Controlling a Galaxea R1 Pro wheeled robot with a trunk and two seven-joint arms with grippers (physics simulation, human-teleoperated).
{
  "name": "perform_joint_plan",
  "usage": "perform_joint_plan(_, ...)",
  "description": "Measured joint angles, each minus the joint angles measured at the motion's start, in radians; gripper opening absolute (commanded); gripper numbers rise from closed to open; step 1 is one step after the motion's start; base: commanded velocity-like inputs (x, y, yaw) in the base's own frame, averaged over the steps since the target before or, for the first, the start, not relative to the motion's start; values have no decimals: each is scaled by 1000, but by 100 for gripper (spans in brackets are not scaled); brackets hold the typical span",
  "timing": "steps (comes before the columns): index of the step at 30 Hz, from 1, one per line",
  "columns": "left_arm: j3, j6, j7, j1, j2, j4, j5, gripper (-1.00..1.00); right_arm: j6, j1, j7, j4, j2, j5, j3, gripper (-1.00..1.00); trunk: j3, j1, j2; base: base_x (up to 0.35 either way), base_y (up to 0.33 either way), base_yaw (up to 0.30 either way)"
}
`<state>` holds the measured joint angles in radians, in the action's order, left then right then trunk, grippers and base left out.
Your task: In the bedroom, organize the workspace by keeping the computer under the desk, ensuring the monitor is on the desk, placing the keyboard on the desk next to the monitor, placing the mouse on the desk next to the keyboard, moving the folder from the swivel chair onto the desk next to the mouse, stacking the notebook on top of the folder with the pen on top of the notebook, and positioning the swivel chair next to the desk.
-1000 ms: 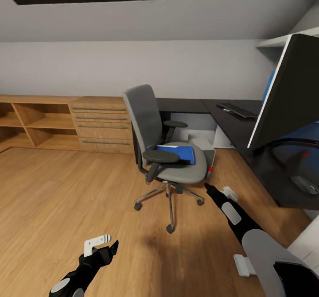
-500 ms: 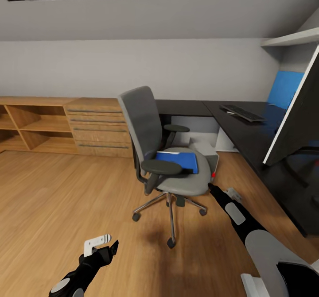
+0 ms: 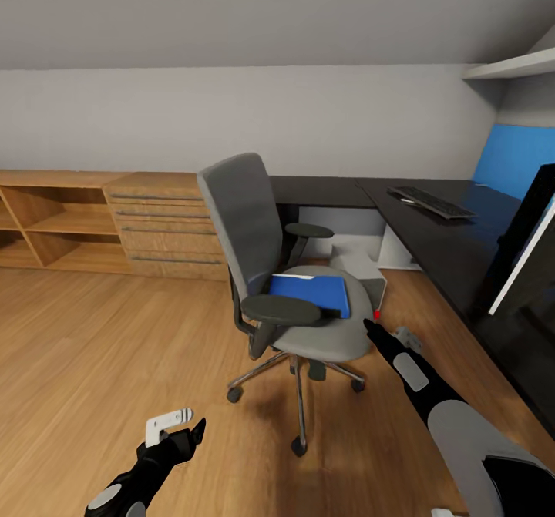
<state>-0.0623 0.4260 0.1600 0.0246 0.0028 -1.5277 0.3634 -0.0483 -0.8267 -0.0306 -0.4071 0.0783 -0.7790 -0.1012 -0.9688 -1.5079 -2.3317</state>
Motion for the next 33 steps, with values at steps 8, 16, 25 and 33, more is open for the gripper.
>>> perform_joint_plan(8,8,0,-2,0,1,0,2,100,-4,-1,1,0,18,-38,-40,100,0,0,0,161,0,0)
perform_joint_plan(16,33,0,-4,0,-1,-1,3,100,-4,0,2,2,19,-41,-42,100,0,0,0,117,0,0)
perform_joint_plan(25,36,0,-6,0,-1,-4,6,100,-3,0,0,2,19,-41,-42,100,0,0,0,30,0,0)
perform_joint_plan(33,34,0,-5,0,-4,-10,6,100,-3,0,0,2,19,-41,-42,100,-12,-15,-28,3,0,0)
